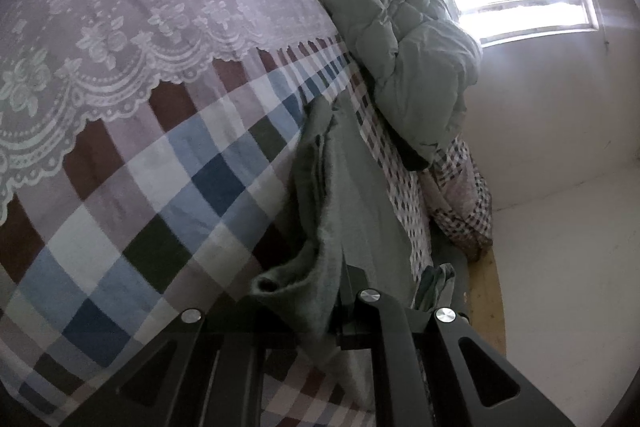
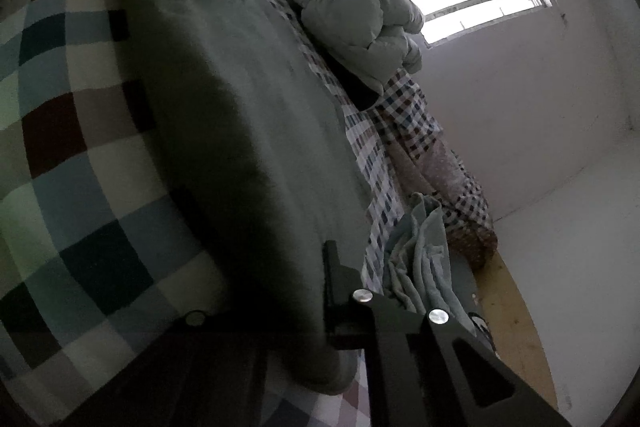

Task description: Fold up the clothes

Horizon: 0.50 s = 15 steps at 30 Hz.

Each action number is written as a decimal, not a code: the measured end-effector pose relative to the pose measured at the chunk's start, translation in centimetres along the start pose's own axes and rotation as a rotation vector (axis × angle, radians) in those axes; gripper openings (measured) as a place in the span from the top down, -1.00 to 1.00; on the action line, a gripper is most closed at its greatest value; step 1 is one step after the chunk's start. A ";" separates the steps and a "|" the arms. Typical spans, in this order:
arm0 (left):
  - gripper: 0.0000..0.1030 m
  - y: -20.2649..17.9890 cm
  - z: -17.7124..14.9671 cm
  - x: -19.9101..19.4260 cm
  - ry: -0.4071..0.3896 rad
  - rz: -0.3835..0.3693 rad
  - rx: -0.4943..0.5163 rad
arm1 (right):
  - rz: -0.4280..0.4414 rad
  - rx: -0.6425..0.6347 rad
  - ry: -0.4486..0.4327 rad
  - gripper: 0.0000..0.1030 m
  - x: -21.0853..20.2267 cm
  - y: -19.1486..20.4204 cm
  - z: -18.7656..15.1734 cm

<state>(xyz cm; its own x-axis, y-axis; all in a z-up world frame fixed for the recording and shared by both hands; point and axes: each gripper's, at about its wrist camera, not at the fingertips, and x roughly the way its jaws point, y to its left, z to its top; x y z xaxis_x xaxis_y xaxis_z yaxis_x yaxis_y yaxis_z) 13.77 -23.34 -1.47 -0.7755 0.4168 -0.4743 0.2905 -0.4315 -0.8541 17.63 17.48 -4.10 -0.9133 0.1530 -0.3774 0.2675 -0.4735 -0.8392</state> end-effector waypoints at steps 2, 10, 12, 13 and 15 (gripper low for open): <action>0.82 -0.2 -0.1 -0.3 -0.004 -0.012 0.017 | 0.006 0.054 -0.012 0.95 -0.4 -1.2 0.2; 0.82 -2.1 -1.1 -3.7 -0.051 -0.113 0.046 | 0.016 0.117 -0.030 0.95 -3.0 -4.7 1.4; 0.82 -2.9 -1.5 -5.1 -0.059 -0.140 0.053 | 0.012 0.117 -0.037 0.95 -3.9 -5.8 1.7; 0.82 -3.6 -1.6 -5.9 -0.063 -0.153 0.064 | 0.007 0.119 -0.043 0.95 -4.5 -6.4 1.9; 0.82 -5.1 -1.8 -7.7 -0.075 -0.185 0.091 | 0.005 0.131 -0.051 0.95 -5.6 -7.9 2.3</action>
<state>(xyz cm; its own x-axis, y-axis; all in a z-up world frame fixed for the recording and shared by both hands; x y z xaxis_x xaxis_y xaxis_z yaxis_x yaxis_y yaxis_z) 19.24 -22.87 6.17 -0.8515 0.4361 -0.2911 0.0900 -0.4254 -0.9005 19.93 18.39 5.59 -0.9274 0.1082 -0.3580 0.2321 -0.5841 -0.7777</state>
